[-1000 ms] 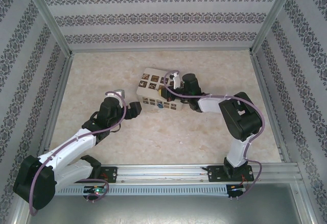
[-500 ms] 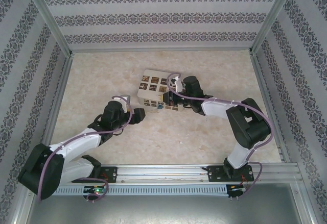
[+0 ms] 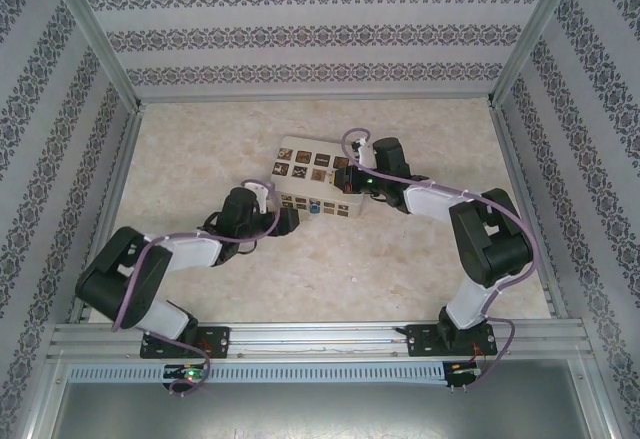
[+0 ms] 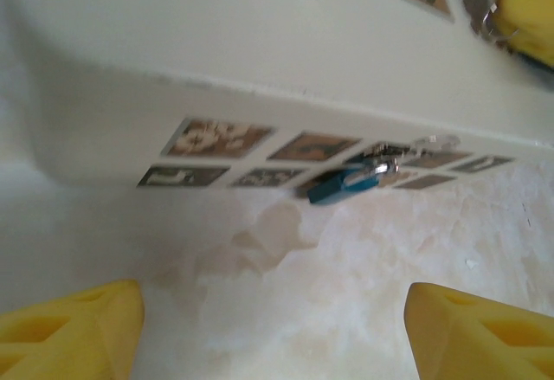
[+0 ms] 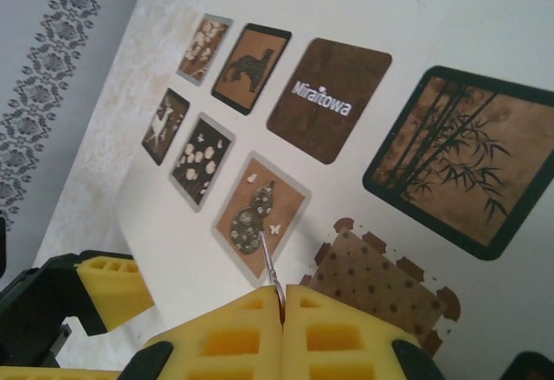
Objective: Unlock a padlock with a key
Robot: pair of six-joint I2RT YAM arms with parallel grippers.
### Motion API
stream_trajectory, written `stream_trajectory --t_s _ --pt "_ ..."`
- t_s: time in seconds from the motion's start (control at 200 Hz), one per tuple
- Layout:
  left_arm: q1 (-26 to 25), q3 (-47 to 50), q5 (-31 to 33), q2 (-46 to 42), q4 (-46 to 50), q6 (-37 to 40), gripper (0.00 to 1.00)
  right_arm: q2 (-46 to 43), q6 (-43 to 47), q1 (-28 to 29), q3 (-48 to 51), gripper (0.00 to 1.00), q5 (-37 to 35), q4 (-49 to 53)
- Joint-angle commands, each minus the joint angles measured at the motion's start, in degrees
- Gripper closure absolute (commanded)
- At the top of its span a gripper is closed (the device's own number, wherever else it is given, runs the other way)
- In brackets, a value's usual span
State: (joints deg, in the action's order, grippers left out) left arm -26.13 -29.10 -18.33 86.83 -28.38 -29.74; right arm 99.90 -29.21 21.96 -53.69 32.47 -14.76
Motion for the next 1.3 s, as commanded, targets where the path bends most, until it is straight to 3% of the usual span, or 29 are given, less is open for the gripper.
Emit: stream_trajectory --t_s 0.0,0.3,0.59,0.804,1.294 --pt "-0.28 -2.44 -1.88 3.92 -6.65 0.38 0.23 2.01 1.01 0.06 -0.77 1.00 -1.60 2.21" --pt "-3.27 -5.21 -1.86 10.50 -10.18 -2.23 0.27 1.62 -0.39 1.90 3.50 1.00 -3.07 2.25" --pt "-3.50 -4.29 0.82 9.95 -11.74 -3.16 0.28 1.61 -6.34 6.93 7.78 1.00 -1.53 -3.60" --pt "-3.58 -4.19 2.42 10.38 -10.20 -2.68 0.30 -0.34 -5.62 7.22 8.43 1.00 -3.53 -2.31" --pt "-3.58 -5.34 2.35 12.69 -9.23 4.90 0.44 -0.93 -4.80 7.14 8.34 1.00 -4.52 -2.11"
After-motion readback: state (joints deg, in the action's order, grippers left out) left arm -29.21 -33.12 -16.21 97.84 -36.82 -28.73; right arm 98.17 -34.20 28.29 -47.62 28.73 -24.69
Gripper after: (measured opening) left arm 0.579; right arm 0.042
